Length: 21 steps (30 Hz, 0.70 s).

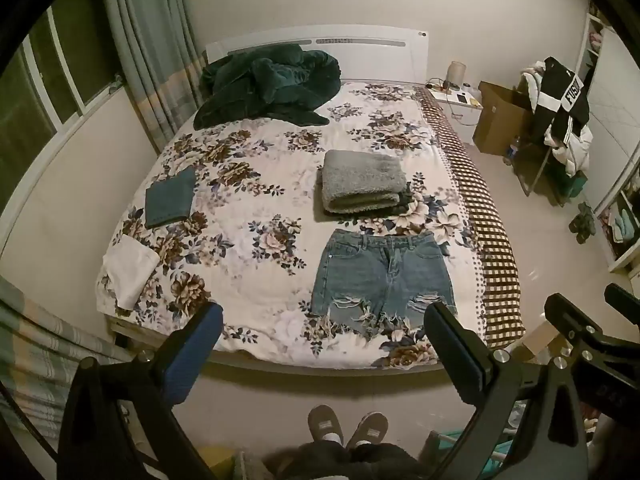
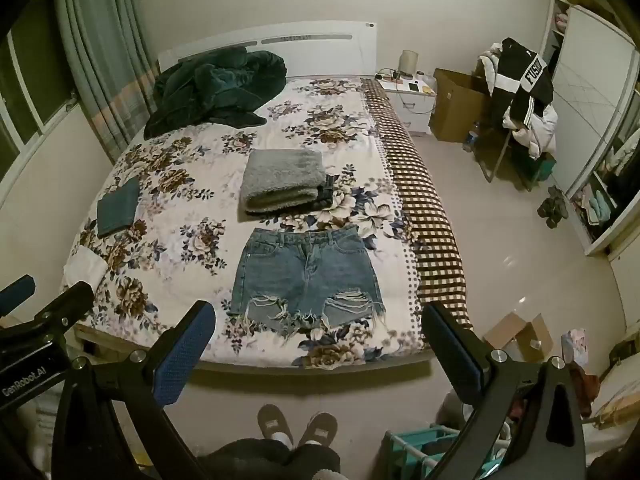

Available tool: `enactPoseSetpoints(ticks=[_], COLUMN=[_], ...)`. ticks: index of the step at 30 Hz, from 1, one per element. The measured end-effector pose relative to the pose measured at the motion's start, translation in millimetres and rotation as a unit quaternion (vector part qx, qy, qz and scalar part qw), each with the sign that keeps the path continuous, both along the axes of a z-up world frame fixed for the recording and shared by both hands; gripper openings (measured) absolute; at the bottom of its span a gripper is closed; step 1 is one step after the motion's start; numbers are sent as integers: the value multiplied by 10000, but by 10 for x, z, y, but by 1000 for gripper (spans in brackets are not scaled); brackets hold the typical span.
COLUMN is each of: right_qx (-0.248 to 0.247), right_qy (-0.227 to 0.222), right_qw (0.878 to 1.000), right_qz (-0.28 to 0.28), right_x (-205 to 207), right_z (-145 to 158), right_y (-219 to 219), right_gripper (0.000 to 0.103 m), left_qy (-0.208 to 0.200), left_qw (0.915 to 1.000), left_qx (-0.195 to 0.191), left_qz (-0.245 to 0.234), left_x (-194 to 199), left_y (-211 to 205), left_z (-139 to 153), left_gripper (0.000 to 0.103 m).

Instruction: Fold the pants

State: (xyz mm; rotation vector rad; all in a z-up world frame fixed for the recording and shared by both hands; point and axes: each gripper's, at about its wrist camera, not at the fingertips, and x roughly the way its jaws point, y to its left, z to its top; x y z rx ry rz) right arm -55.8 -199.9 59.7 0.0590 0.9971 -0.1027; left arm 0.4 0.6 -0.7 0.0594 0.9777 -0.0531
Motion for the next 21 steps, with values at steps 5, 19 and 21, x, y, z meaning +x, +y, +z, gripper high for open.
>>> enactPoseSetpoints(ticks=[5,19,21], right_qx=[12,-30,-24], right_qy=[-9,4,0], right_qw=[10000,10000,10000], right_qz=[-21,-11,-18], right_x=[2,2,1], right_z=[4,0,0], right_y=[-15,-1,-2], right_gripper=[103,103,103], left_qy=[-18,-24,-36], left_qw=[10000,10000,10000], left_qx=[16,51,60], left_qz=[6,23,20], left_x=[5,-2,-2], left_y=[14,-5,-7], left_z=[3,3,2], left_gripper=[103,103,103])
